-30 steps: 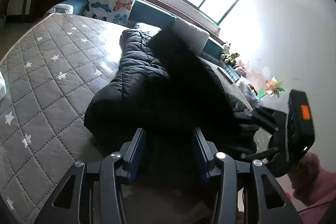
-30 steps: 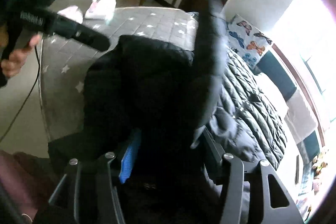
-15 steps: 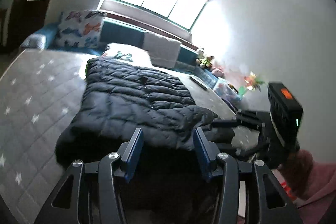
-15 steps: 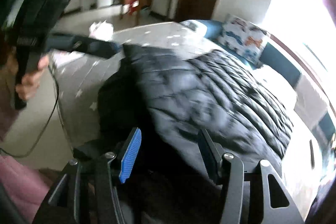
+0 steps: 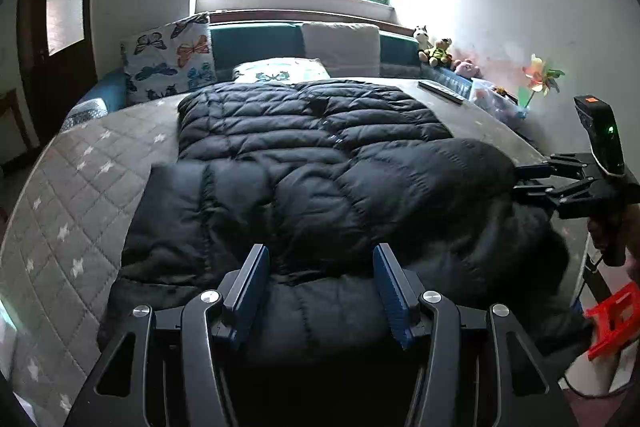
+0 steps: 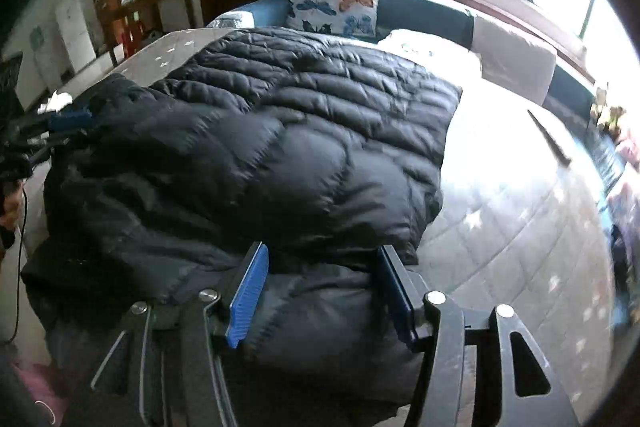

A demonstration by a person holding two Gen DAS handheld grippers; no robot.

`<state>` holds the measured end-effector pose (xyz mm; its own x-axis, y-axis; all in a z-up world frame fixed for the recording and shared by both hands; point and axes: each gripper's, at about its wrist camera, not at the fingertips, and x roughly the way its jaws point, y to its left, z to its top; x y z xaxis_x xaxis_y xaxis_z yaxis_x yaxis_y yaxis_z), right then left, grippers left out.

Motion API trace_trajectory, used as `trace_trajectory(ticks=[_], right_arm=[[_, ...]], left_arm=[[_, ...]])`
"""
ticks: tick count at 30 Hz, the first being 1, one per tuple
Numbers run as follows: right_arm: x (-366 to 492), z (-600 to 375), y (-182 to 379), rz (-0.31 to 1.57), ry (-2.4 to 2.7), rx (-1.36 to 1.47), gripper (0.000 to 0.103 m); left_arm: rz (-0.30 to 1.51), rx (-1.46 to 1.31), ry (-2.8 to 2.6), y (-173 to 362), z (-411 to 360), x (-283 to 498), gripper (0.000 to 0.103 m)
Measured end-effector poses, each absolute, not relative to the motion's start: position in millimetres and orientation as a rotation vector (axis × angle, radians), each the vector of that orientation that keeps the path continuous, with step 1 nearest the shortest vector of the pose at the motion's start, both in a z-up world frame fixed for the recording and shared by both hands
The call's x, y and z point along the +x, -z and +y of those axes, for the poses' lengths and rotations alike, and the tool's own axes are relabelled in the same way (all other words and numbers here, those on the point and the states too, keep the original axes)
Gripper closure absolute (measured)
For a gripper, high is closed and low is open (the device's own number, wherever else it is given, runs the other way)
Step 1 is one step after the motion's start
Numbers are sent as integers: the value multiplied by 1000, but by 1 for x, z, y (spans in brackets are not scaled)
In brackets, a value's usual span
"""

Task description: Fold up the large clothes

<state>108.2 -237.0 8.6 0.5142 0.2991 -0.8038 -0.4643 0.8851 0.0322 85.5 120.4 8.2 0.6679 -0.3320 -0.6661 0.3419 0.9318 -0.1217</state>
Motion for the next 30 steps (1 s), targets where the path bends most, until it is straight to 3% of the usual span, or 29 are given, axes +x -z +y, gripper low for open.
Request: trace_trajectory(ticks=[7, 11, 13, 15, 20, 22, 25, 26, 27, 30], right_arm=[[115, -241, -3, 908, -452, -186, 38], [118, -241, -8, 922, -422, -181, 38], [116, -240, -15, 905, -414, -194, 38], [112, -237, -22, 880, -425, -211, 38], [108, -221, -29, 869, -510, -213, 38], [109, -212, -28, 872, -523, -239, 38], [109, -204, -26, 870, -525, -275, 38], [110, -202, -27, 869, -527, -279, 38], [112, -201, -29, 869, -528, -280, 38], [114, -198, -35, 854, -529, -273, 38]], left_arm=[[751, -49, 321, 7, 132, 92, 45], [695, -48, 245, -21, 137, 93, 45], [655, -41, 198, -37, 149, 96, 36], [670, -41, 133, -45, 161, 109, 16], [853, -168, 206, -27, 189, 164, 16], [916, -238, 247, -11, 197, 178, 27], [848, -164, 211, -14, 194, 173, 55], [804, -135, 206, -20, 192, 168, 74], [774, -120, 200, -25, 188, 162, 82], [629, -35, 135, -47, 181, 144, 85]])
